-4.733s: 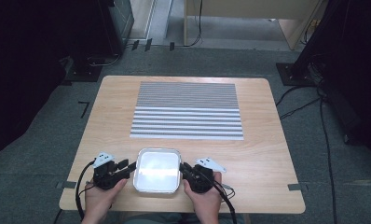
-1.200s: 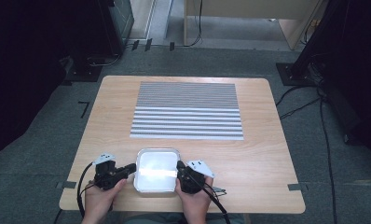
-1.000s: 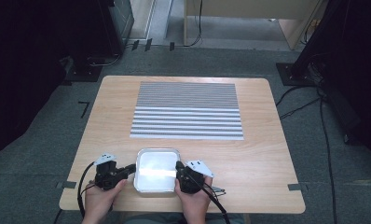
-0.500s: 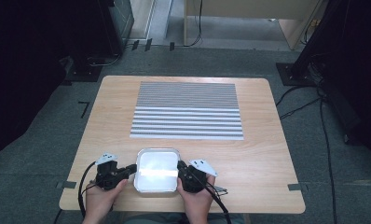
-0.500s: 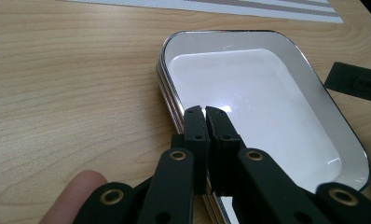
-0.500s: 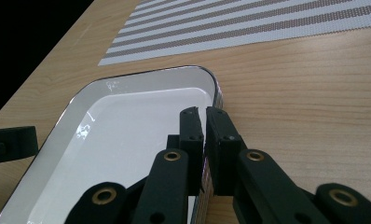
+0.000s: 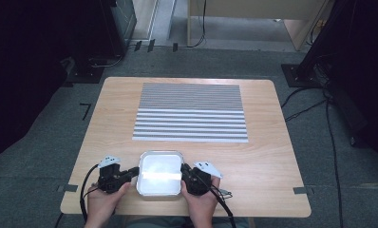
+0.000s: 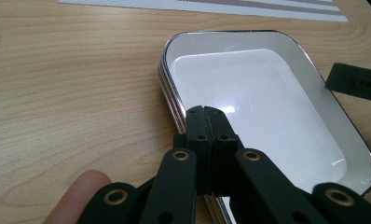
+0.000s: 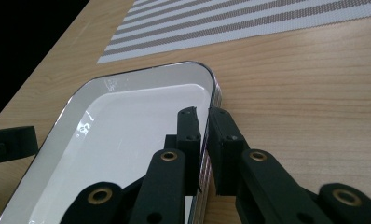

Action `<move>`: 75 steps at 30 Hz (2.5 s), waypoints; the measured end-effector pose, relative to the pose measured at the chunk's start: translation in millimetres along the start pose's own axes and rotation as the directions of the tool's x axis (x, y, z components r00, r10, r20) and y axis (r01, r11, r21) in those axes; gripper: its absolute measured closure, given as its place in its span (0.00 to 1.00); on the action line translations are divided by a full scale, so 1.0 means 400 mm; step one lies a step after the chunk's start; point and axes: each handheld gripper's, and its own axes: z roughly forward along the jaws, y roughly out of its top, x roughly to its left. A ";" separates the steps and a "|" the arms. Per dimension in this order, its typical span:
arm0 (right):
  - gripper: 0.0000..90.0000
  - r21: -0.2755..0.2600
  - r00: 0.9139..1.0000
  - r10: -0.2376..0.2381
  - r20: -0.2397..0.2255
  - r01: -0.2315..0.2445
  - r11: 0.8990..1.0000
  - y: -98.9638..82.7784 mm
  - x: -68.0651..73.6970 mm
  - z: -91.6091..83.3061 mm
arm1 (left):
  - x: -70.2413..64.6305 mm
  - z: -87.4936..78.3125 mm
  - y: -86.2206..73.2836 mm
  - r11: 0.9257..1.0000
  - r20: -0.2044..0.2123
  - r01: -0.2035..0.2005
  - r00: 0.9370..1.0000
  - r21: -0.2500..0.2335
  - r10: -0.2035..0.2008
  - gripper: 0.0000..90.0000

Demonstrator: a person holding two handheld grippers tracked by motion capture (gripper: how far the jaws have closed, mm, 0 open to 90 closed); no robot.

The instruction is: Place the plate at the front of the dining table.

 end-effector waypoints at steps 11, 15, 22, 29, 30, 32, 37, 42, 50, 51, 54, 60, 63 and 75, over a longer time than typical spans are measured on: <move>0.99 -0.012 0.997 -0.040 0.059 0.041 0.999 -0.009 0.013 0.005 | -0.022 0.020 -0.004 0.999 0.005 -0.034 0.999 0.022 0.034 1.00; 1.00 -0.020 0.997 -0.026 0.069 0.028 0.999 -0.011 0.017 0.006 | -0.013 -0.006 0.001 0.999 -0.024 -0.024 0.999 -0.025 0.024 0.99; 1.00 -0.025 0.998 -0.002 0.060 0.004 1.000 -0.011 0.014 0.005 | 0.016 -0.008 0.002 1.000 -0.006 0.016 1.000 -0.005 -0.016 0.97; 1.00 -0.024 0.998 0.002 0.059 0.000 1.000 -0.012 0.014 0.004 | 0.008 0.001 0.001 1.000 0.007 0.010 1.000 0.020 -0.010 0.96; 1.00 -0.026 0.998 0.000 0.059 0.001 1.000 -0.013 0.013 0.003 | 0.009 0.002 0.001 1.000 0.007 0.011 1.000 0.021 -0.011 0.96; 1.00 -0.025 0.998 0.001 0.060 0.000 1.000 -0.015 0.015 0.002 | 0.006 0.003 0.001 1.000 -0.002 0.004 1.000 0.021 -0.004 0.96; 1.00 -0.033 0.998 -0.011 0.068 0.013 0.999 -0.020 0.017 -0.001 | -0.015 0.008 0.000 0.999 -0.058 -0.037 0.998 0.022 0.039 0.96; 1.00 -0.046 0.995 -0.038 0.088 0.042 0.998 -0.027 0.024 -0.003 | -0.050 0.015 -0.005 0.993 -0.156 -0.116 0.981 0.026 0.119 0.96; 1.00 -0.077 0.992 -0.069 0.109 0.078 0.994 -0.041 0.032 -0.002 | -0.084 0.027 -0.011 0.985 -0.188 -0.172 0.967 0.015 0.172 1.00; 1.00 -0.081 0.993 -0.067 0.100 0.075 0.994 -0.042 0.032 -0.001 | -0.091 0.040 -0.016 0.983 -0.173 -0.178 0.968 0.036 0.181 1.00; 1.00 -0.081 0.994 -0.057 0.092 0.064 0.995 -0.046 0.036 -0.001 | -0.116 0.060 -0.030 0.980 -0.142 -0.197 0.969 0.033 0.200 1.00; 1.00 -0.093 0.997 -0.022 0.079 0.029 0.995 -0.046 0.026 -0.004 | -0.097 -0.003 -0.014 0.984 -0.127 -0.152 0.982 -0.091 0.140 0.94; 1.00 -0.105 0.996 -0.007 0.085 0.016 0.994 -0.048 0.022 -0.007 | -0.038 -0.014 -0.017 0.996 -0.079 -0.041 0.996 -0.074 0.035 0.89; 1.00 -0.121 0.997 0.021 0.076 -0.011 0.993 -0.053 0.015 -0.010 | -0.058 0.011 -0.028 0.995 -0.142 -0.095 0.985 0.000 0.094 0.91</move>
